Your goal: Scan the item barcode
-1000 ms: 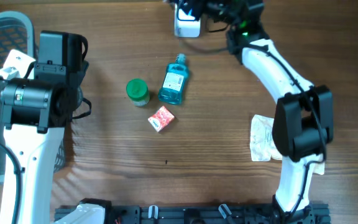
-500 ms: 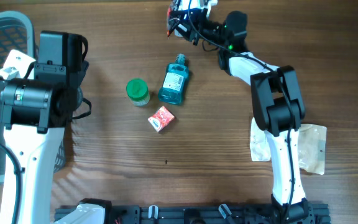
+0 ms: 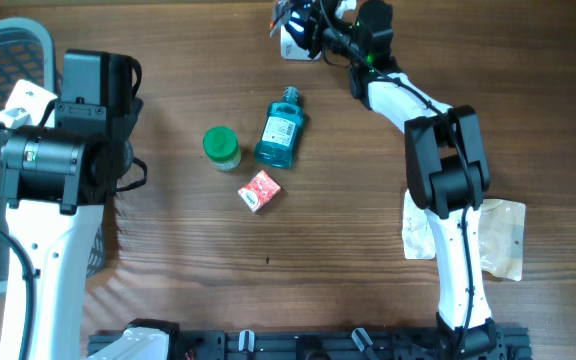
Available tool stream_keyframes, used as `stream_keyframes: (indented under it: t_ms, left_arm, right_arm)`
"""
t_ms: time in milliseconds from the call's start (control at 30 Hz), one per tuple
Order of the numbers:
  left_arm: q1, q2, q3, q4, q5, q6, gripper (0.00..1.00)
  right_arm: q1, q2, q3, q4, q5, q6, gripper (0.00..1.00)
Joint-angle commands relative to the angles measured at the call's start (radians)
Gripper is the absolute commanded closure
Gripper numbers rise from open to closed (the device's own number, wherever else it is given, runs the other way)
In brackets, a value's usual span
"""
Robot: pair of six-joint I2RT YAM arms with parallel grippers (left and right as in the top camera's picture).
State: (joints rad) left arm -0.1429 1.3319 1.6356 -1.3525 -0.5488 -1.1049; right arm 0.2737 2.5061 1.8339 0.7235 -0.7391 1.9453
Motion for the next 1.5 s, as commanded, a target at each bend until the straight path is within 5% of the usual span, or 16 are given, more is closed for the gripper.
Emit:
stream_keyframes:
  t_ms: [0, 1200, 1467]
  left_arm:
    - [0.005, 0.005, 0.0, -0.001, -0.002, -0.009, 0.0]
    - [0.006, 0.005, 0.0, -0.001, -0.002, -0.01, 0.0]
    - [0.005, 0.005, 0.0, -0.001, -0.002, -0.01, 0.0]
  right_arm:
    - [-0.008, 0.055, 0.05, -0.015, 0.062, 0.039, 0.95]
    - [-0.01, 0.167, 0.098, 0.108, 0.0, 0.125, 0.95]
    - [-0.056, 0.089, 0.1, 0.263, -0.15, -0.029, 0.95]
